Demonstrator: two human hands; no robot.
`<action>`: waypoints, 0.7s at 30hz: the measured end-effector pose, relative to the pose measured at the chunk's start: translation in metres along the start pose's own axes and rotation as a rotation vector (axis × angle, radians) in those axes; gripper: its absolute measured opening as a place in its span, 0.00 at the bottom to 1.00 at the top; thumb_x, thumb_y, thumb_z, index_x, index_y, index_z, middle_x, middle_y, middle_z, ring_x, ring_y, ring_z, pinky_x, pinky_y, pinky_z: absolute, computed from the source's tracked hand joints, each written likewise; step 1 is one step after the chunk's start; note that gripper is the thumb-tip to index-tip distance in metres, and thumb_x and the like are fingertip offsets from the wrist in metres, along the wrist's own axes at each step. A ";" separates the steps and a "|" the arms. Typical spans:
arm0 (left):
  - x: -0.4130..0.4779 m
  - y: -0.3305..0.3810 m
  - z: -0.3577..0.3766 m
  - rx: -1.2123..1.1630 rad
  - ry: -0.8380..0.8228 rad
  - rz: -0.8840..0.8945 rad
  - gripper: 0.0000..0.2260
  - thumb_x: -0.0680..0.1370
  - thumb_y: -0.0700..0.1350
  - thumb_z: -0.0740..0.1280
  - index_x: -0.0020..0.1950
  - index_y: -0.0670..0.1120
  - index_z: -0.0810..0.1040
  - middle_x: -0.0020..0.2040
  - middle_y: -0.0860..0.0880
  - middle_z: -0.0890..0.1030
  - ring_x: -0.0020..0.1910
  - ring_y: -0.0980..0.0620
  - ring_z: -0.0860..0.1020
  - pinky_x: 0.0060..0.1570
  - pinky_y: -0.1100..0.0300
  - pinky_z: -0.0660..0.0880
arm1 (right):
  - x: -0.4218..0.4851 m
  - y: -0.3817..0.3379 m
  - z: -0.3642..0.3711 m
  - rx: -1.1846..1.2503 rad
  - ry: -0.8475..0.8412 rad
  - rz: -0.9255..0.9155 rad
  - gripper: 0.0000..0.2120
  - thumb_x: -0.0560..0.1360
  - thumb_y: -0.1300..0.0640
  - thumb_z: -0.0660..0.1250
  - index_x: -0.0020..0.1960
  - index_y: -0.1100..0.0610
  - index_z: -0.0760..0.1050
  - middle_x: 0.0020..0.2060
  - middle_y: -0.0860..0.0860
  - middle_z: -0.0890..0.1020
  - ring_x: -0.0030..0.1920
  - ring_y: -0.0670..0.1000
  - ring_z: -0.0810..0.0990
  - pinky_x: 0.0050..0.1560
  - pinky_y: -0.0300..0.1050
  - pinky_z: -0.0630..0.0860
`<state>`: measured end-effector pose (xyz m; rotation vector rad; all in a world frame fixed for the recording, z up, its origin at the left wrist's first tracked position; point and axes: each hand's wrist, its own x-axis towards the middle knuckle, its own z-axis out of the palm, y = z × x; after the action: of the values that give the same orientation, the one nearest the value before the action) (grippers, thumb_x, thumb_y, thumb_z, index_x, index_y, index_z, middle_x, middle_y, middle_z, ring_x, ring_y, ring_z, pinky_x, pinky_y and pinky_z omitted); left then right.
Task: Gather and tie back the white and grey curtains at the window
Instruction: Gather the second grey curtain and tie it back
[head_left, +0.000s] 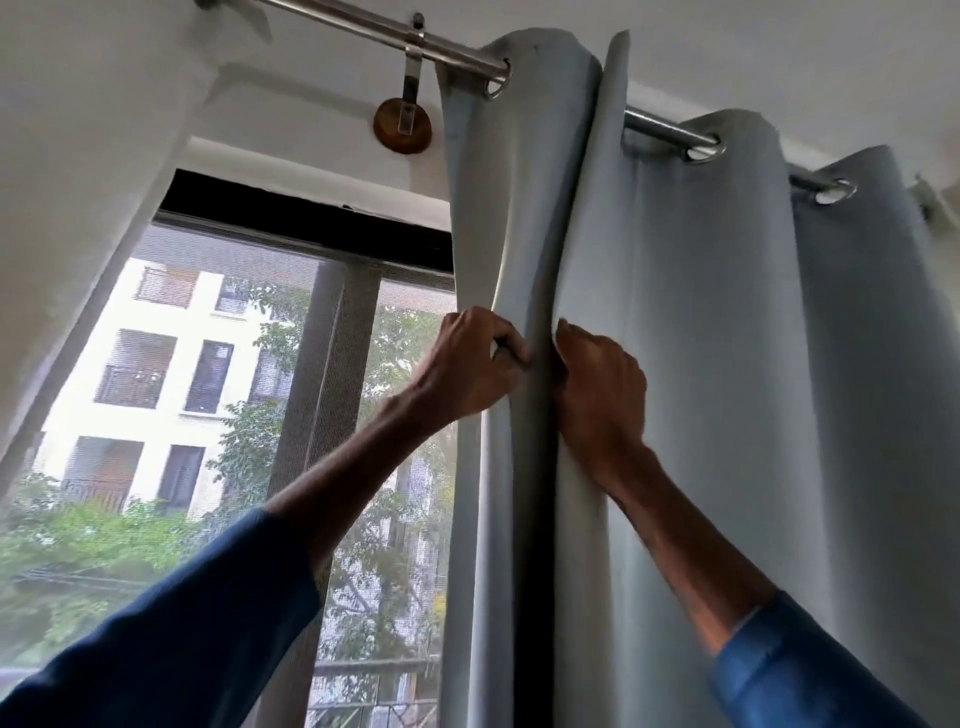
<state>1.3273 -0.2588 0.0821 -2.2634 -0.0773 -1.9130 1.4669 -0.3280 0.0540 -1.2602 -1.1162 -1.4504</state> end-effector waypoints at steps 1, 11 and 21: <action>-0.002 0.006 -0.001 -0.027 0.000 -0.035 0.14 0.67 0.40 0.62 0.40 0.46 0.87 0.33 0.56 0.83 0.29 0.70 0.74 0.40 0.75 0.66 | -0.005 0.003 0.001 -0.001 0.015 -0.002 0.02 0.76 0.62 0.63 0.48 0.57 0.74 0.44 0.54 0.82 0.47 0.60 0.79 0.38 0.45 0.64; 0.000 0.028 0.011 -0.178 -0.064 -0.343 0.18 0.68 0.50 0.60 0.31 0.35 0.74 0.28 0.37 0.72 0.31 0.38 0.76 0.34 0.45 0.79 | -0.027 -0.008 -0.014 0.281 0.141 -0.014 0.08 0.76 0.60 0.71 0.54 0.57 0.84 0.45 0.51 0.84 0.42 0.50 0.81 0.44 0.39 0.77; 0.020 0.027 0.034 -0.035 -0.032 -0.467 0.16 0.74 0.44 0.69 0.31 0.41 0.68 0.32 0.41 0.73 0.42 0.37 0.78 0.32 0.58 0.64 | -0.039 0.010 -0.032 0.677 -0.096 0.027 0.10 0.76 0.63 0.71 0.51 0.50 0.86 0.53 0.41 0.84 0.48 0.44 0.84 0.42 0.36 0.78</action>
<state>1.3681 -0.2808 0.0934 -2.4629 -0.6335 -2.0942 1.4743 -0.3587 0.0137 -0.8556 -1.4825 -0.8719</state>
